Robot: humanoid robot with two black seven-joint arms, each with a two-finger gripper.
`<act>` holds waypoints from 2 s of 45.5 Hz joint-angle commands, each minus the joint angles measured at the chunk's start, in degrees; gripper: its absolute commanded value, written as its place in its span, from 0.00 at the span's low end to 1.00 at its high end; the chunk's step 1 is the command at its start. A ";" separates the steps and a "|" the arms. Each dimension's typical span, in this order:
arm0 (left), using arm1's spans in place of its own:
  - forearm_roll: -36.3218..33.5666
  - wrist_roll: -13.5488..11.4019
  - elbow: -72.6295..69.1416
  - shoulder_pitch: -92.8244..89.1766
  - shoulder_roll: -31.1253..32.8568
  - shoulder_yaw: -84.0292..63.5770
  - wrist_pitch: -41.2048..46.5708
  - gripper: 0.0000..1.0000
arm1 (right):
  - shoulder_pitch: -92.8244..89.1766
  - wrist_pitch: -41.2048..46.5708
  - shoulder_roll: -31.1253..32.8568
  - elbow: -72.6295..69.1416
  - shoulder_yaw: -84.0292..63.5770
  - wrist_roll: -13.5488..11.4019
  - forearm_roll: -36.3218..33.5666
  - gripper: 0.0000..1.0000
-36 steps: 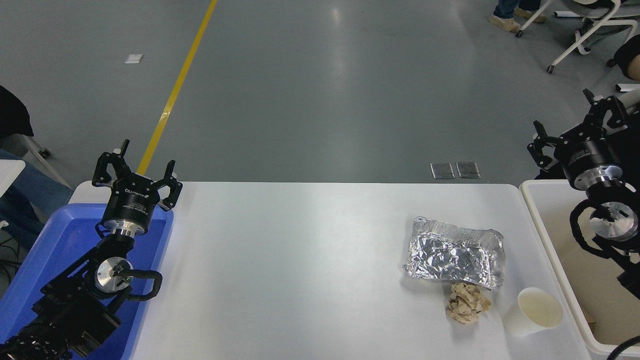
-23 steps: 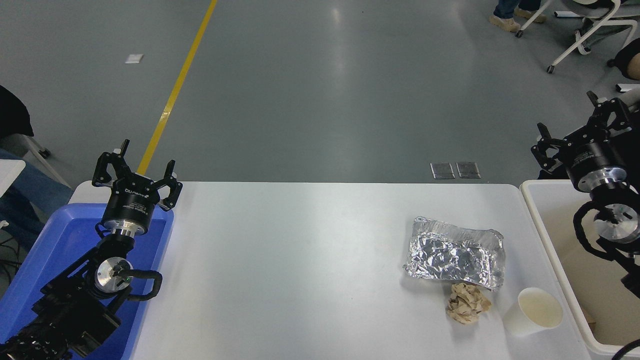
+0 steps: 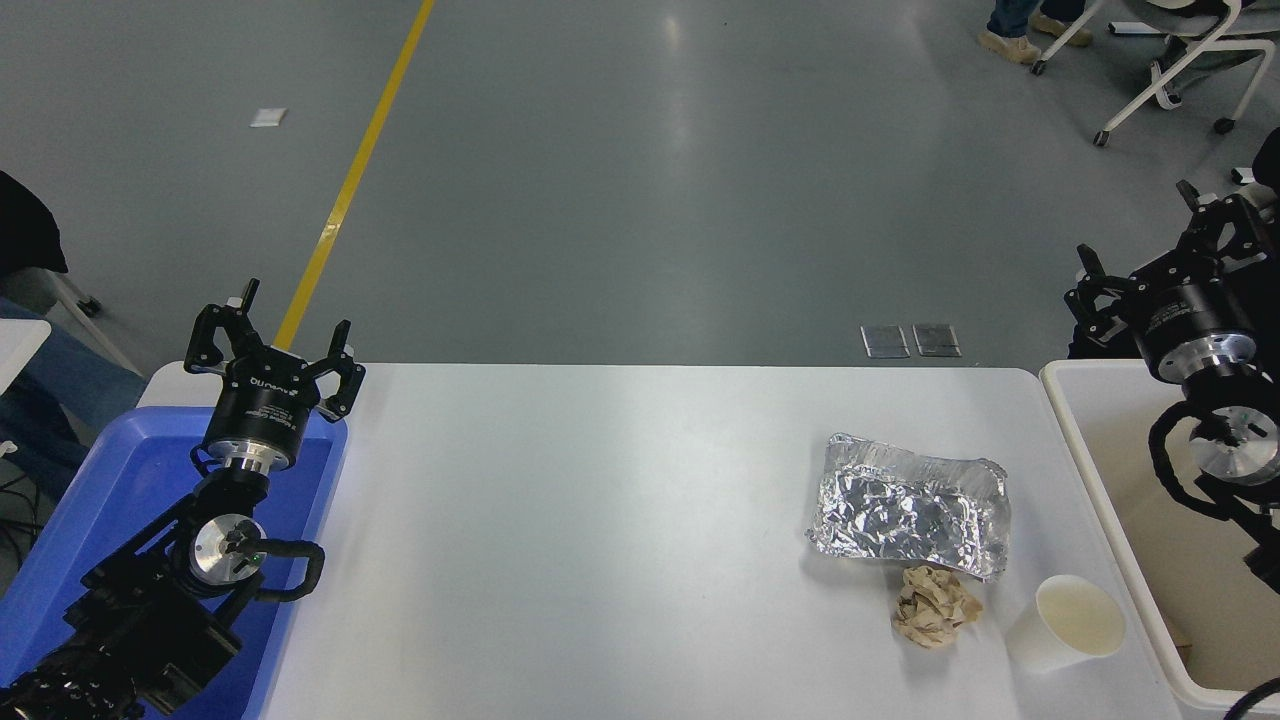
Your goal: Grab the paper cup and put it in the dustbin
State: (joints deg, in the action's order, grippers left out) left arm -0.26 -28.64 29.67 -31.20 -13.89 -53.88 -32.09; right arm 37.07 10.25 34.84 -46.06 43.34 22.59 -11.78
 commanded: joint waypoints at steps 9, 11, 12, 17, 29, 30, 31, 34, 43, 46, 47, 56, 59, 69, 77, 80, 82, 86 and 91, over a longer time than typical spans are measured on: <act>0.00 -0.01 0.04 0.00 0.00 0.00 0.01 0.98 | 0.28 -0.05 0.23 0.01 -0.44 -0.09 0.00 1.00; 0.00 -0.01 -0.05 0.00 0.00 0.00 -0.08 0.98 | 0.37 -0.05 0.14 0.01 -0.80 0.00 0.00 1.00; 0.00 -0.01 0.04 0.00 0.00 0.00 -0.08 0.98 | 0.54 -0.05 0.14 0.01 -0.97 0.00 0.00 1.00; 0.00 -0.01 0.04 0.00 0.00 0.00 0.01 0.98 | 0.63 -0.14 -0.21 0.01 -1.50 -0.09 0.00 1.00; 0.00 -0.01 -0.05 0.00 0.00 0.00 0.01 0.98 | 0.37 -0.05 -0.57 0.01 -1.59 0.00 0.00 1.00; 0.00 -0.01 -0.05 0.00 0.00 0.00 0.01 0.98 | 0.37 -0.05 -0.57 0.01 -1.59 0.00 0.00 1.00; 0.00 -0.01 -0.05 0.00 0.00 0.00 0.01 0.98 | 0.37 -0.05 -0.57 0.01 -1.59 0.00 0.00 1.00; 0.00 -0.01 0.04 0.00 0.00 0.00 0.01 0.98 | 0.37 0.03 -0.39 0.01 -1.59 0.00 0.00 1.00; 0.00 -0.01 -0.05 0.00 0.00 0.00 0.01 0.98 | 0.28 0.12 0.05 -0.08 -2.20 -0.09 0.00 1.00; 0.00 -0.01 -0.05 0.00 0.00 0.00 -0.08 0.98 | 0.63 0.12 0.31 -0.08 -3.43 0.00 0.00 1.00; 0.00 -0.01 0.04 0.00 0.00 0.00 0.01 0.98 | 0.72 0.12 0.57 -0.08 -3.78 0.00 0.00 1.00; 0.00 -0.01 0.04 0.00 0.00 0.00 0.01 0.98 | 0.81 0.12 1.10 -0.17 -4.23 0.00 0.00 1.00; 0.00 -0.01 0.04 0.00 0.00 0.00 0.01 0.98 | 0.81 0.12 1.10 -0.17 -4.31 0.00 0.00 1.00; 0.00 -0.01 0.04 0.00 0.00 0.00 -0.08 0.98 | 3.52 -0.23 5.05 -0.26 -6.68 -0.53 -0.09 1.00; 0.00 -0.01 0.04 0.00 0.00 0.00 0.01 0.98 | 19.59 -0.06 12.52 -0.26 -29.67 -2.11 0.17 1.00; 0.00 -0.01 0.04 0.00 0.00 0.00 -0.08 0.98 | 28.20 0.56 13.85 -0.26 -43.38 -4.47 0.44 1.00; 0.00 -0.01 0.04 0.00 0.00 0.00 0.01 0.98 | 34.26 0.91 14.02 -0.35 -52.52 -6.67 0.44 1.00; 0.00 -0.01 0.04 0.00 0.00 0.00 0.01 0.98 | 47.09 3.36 13.41 -0.35 -72.28 -11.50 0.44 1.00; 0.00 -0.01 0.04 0.00 0.00 0.00 -0.08 0.98 | 57.74 6.01 9.55 -0.17 -89.27 -13.80 0.44 1.00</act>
State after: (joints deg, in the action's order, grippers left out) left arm -0.26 -28.65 29.71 -31.21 -13.89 -53.88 -32.10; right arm 69.75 12.28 46.23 -46.37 -7.16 15.34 -11.45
